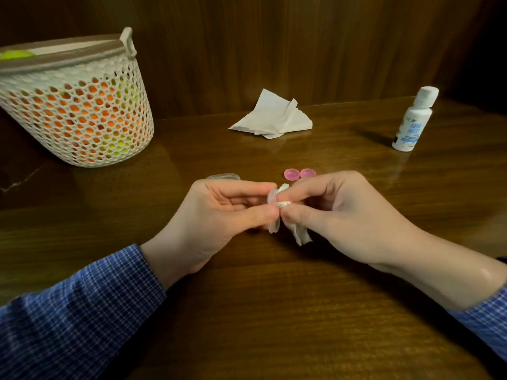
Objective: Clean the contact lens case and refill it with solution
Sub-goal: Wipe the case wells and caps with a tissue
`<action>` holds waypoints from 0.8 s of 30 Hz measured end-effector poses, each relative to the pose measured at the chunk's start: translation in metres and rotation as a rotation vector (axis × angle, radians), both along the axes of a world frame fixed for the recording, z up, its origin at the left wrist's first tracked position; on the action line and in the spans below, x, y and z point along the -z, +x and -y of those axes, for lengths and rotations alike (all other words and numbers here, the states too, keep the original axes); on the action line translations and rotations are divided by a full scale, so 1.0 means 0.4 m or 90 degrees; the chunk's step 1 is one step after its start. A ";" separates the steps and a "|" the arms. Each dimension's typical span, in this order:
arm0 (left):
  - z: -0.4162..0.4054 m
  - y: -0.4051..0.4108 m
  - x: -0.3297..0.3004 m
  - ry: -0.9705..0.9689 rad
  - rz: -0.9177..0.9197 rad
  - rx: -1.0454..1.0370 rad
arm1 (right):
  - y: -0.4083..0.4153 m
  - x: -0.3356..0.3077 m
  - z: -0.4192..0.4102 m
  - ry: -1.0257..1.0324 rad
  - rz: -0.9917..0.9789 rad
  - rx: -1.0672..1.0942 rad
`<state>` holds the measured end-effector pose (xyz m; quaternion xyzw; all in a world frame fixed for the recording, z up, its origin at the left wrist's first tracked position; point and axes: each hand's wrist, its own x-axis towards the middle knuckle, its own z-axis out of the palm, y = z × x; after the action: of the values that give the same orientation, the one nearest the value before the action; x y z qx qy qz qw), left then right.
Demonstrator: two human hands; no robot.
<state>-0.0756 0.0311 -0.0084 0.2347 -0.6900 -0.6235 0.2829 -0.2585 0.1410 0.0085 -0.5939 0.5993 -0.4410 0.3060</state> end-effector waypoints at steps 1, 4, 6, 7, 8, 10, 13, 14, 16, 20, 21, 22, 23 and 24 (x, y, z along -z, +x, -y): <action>-0.002 0.000 -0.001 -0.048 -0.007 -0.013 | -0.001 -0.002 0.001 0.027 0.056 -0.020; -0.011 0.005 -0.003 -0.163 -0.017 -0.023 | -0.006 -0.004 0.002 0.161 0.357 -0.085; -0.017 0.008 -0.007 -0.207 -0.026 -0.024 | -0.011 -0.011 0.004 0.257 0.525 -0.119; -0.019 0.008 -0.009 -0.220 -0.032 -0.025 | -0.014 -0.017 0.005 0.293 0.586 -0.137; -0.020 0.008 -0.012 -0.224 -0.038 -0.023 | -0.018 -0.021 0.006 0.321 0.642 -0.153; -0.017 0.007 -0.016 -0.205 -0.047 -0.018 | -0.021 -0.029 0.008 0.345 0.722 -0.157; -0.010 0.004 -0.017 -0.095 -0.064 -0.013 | -0.022 -0.034 0.008 0.329 0.783 -0.133; -0.007 0.003 -0.016 -0.067 -0.071 -0.013 | -0.018 -0.037 0.007 0.316 0.785 -0.124; -0.004 0.001 -0.012 -0.058 -0.073 -0.013 | -0.008 -0.036 0.007 0.270 0.709 -0.085; -0.012 0.000 -0.009 -0.170 -0.051 -0.038 | 0.008 -0.017 0.014 0.213 0.600 -0.005; -0.014 0.001 -0.010 -0.203 -0.042 -0.046 | 0.008 -0.011 0.015 0.226 0.620 -0.005; -0.016 0.003 -0.011 -0.242 -0.034 -0.051 | 0.008 -0.006 0.015 0.246 0.647 -0.015; -0.016 0.005 -0.012 -0.290 -0.025 -0.055 | 0.007 -0.002 0.013 0.271 0.680 -0.028; -0.015 0.006 -0.013 -0.347 -0.015 -0.057 | 0.006 0.001 0.012 0.294 0.711 -0.041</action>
<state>-0.0730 0.0371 -0.0033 0.1731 -0.8178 -0.4046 0.3709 -0.2562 0.1361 0.0080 -0.2087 0.4099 -0.5348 0.7089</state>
